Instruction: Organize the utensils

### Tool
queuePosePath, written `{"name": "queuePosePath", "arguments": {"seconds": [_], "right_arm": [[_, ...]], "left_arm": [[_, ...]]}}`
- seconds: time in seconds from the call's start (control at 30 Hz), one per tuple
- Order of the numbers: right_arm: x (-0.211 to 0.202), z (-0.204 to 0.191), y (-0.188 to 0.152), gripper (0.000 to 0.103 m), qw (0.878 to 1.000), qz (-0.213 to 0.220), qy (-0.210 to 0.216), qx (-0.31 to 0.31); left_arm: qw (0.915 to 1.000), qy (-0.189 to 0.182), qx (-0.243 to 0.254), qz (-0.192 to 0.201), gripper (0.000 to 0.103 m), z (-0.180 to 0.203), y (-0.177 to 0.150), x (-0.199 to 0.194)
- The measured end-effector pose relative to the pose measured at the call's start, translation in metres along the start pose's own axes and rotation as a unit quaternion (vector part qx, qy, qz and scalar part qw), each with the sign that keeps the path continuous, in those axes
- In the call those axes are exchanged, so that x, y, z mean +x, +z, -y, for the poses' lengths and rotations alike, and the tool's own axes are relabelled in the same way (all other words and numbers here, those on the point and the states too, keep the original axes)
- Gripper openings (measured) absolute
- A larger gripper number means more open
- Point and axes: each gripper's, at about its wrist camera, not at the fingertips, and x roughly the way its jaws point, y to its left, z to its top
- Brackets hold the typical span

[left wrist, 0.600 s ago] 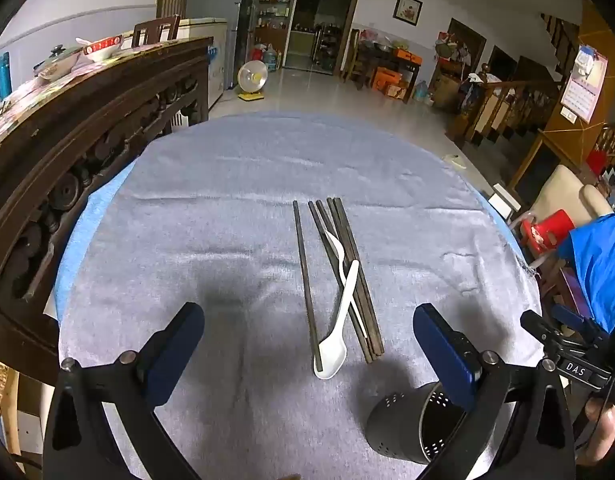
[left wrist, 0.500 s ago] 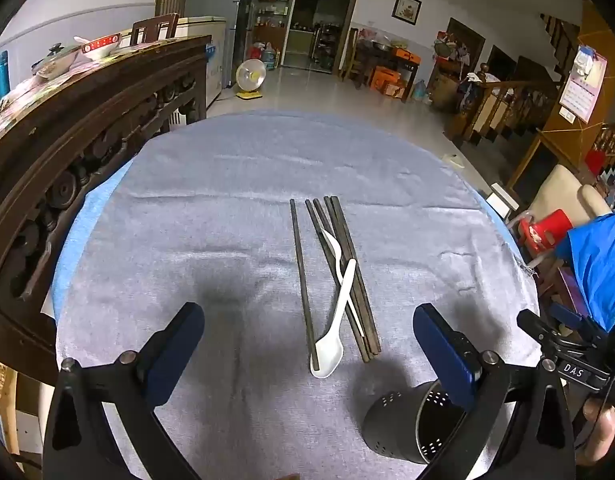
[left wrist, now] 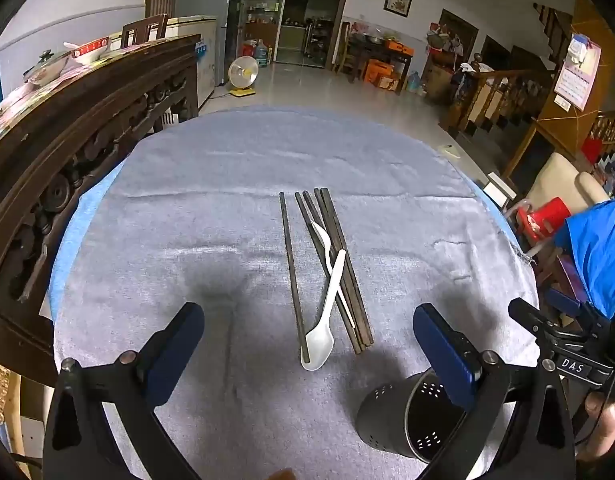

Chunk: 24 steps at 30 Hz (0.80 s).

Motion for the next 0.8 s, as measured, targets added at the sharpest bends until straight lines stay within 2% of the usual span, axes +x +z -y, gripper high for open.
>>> {"name": "queuePosePath", "arguments": {"seconds": [0.8], "right_arm": [[0.0007,-0.0034,0.0001,0.103,1.000,-0.003,0.003,-0.002]], "left_arm": [[0.9999,-0.006,0.002,-0.011,0.103,-0.0004,-0.0012,0.0042]]}}
